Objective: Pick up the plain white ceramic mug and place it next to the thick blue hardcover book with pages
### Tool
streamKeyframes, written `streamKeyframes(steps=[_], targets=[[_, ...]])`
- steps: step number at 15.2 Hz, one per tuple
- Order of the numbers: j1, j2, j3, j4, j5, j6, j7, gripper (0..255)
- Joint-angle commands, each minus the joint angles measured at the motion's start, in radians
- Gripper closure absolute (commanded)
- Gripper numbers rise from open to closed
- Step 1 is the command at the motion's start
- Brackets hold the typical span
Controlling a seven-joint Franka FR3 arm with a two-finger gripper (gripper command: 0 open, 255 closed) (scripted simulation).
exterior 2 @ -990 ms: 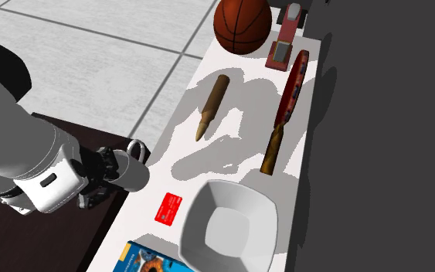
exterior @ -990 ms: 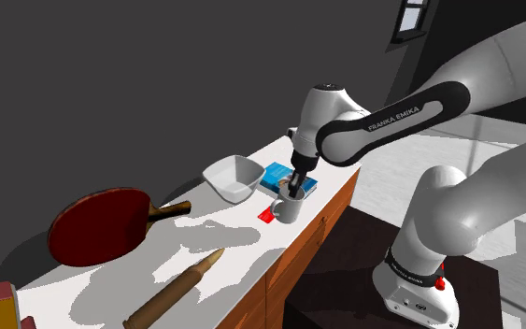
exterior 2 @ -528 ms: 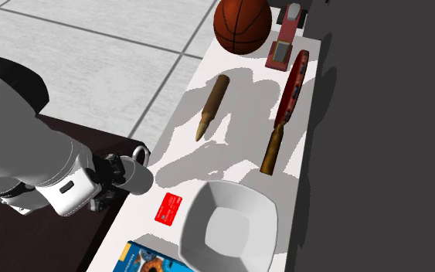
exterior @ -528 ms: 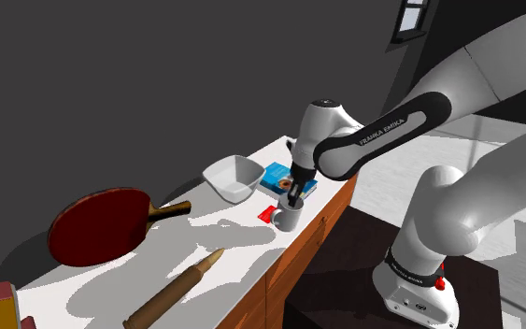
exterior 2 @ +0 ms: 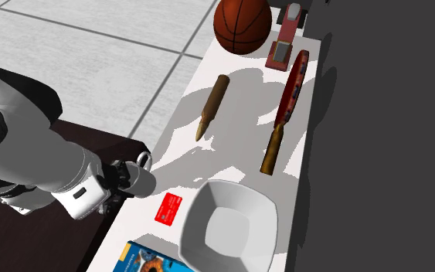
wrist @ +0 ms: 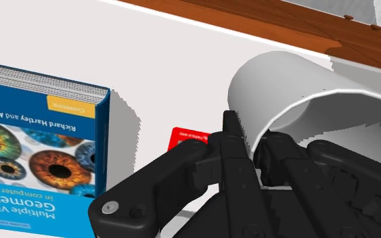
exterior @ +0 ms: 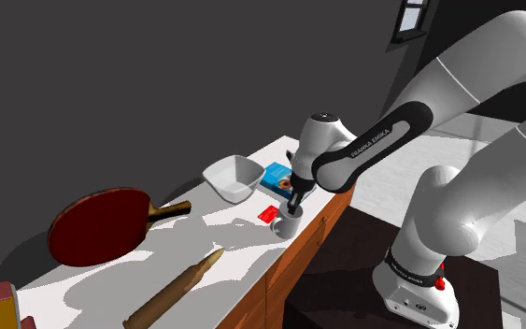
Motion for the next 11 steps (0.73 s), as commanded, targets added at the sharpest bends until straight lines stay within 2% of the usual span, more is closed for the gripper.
streamKeyframes(steps=[1,6,7,11], targets=[[0.001,0.007,0.0,0.0,0.001,0.008,-0.001,255],[0.001,0.007,0.0,0.0,0.001,0.008,-0.001,255],[0.001,0.007,0.0,0.0,0.001,0.008,-0.001,0],[0.001,0.007,0.0,0.0,0.001,0.008,-0.001,0]])
